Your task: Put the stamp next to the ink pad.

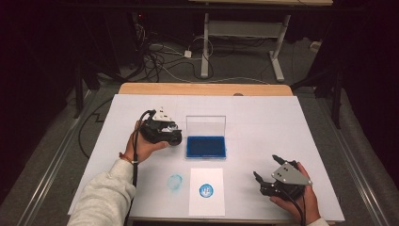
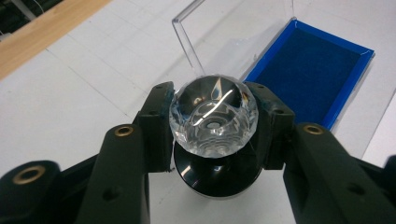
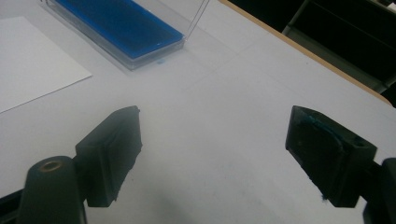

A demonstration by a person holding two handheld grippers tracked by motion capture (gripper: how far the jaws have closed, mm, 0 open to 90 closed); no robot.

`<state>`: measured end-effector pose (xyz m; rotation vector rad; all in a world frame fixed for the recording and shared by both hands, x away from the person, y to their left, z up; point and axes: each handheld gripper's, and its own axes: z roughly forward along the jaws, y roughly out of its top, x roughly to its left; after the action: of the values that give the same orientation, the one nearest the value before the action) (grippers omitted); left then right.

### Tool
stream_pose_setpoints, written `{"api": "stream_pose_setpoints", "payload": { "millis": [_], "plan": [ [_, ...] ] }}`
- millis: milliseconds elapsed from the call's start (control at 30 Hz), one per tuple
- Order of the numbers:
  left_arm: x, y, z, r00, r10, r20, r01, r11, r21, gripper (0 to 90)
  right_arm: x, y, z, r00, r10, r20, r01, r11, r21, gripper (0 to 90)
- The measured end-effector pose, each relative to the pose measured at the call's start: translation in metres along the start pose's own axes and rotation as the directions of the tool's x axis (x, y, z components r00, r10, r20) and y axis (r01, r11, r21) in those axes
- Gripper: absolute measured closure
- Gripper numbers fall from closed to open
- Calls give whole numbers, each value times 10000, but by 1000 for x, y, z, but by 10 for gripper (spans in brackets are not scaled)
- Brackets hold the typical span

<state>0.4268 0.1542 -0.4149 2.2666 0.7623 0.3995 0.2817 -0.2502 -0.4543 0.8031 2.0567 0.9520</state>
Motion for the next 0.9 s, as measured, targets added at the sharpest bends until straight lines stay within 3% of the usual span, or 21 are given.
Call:
{"api": "stream_pose_setpoints", "payload": {
  "millis": [900],
  "plan": [
    [-8, -13, 22, 9999, 51, 109, -58, 9977, 671, 542, 2, -1, 2, 9998, -126, -166, 128, 9998, 158, 189]
  ]
}}
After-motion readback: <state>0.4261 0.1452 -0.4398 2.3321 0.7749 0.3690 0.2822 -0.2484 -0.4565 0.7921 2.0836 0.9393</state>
